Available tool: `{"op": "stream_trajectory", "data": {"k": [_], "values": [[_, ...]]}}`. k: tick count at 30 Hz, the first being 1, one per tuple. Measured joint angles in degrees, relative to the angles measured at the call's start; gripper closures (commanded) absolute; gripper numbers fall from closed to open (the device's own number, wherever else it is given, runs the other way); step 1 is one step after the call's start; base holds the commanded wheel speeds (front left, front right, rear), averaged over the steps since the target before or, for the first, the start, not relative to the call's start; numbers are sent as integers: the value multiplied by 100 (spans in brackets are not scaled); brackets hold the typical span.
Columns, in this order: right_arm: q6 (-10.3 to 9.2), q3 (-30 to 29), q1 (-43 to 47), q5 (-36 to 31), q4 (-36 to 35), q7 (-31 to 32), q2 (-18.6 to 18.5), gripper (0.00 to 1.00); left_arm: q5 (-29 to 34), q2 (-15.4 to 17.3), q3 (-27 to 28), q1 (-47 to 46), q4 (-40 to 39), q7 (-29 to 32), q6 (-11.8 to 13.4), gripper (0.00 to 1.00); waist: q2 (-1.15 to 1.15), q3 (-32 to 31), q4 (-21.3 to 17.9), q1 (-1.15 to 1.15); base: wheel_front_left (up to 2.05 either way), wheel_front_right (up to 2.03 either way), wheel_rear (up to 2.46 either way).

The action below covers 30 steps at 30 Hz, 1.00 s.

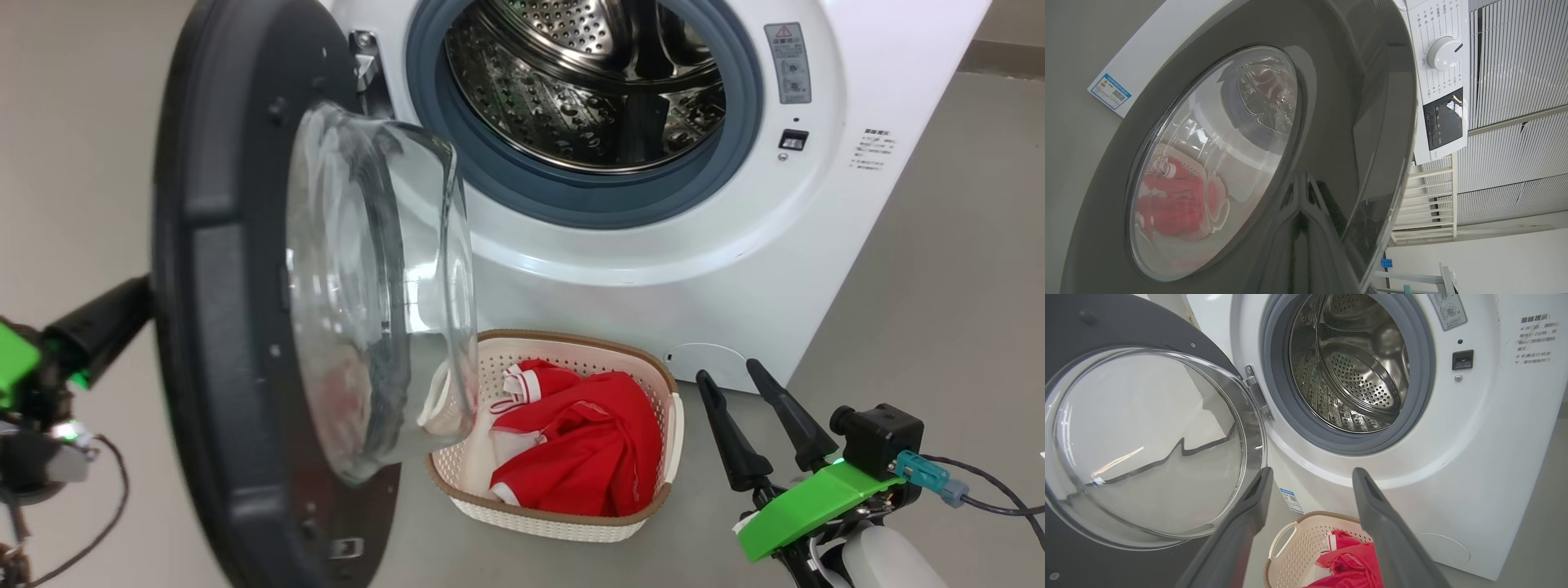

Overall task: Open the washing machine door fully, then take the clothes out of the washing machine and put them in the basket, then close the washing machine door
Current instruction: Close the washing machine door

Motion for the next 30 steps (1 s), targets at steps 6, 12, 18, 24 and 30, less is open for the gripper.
{"op": "stream_trajectory", "data": {"k": [6, 12, 18, 24, 30], "values": [[0, 29, -1, 0, 4, 0, 22, 0, 51, -127, -244, -11, -60, -3, 38, 100, 0, 0, -115, 0, 0, 0, 0], [0, 35, -4, 0, 5, 0, 64, 0, 149, -267, -387, -11, -56, -121, 32, 100, 0, 4, -370, 0, 0, 0, 0], [0, 23, -4, 0, 15, 0, 53, 0, 204, -402, -436, -63, 16, -323, -113, 100, 0, 2, -725, 0, 0, 0, 0], [0, 16, -5, 1, 14, 0, 45, 0, 333, -583, -479, -256, 170, -561, -218, 100, 0, 7, -1122, 0, 0, 0, 0], [0, -1, -18, 0, 11, 0, 37, 0, 364, -739, -486, -471, 360, -766, -301, 100, 0, 31, -1523, 0, 0, 0, 0]]}}
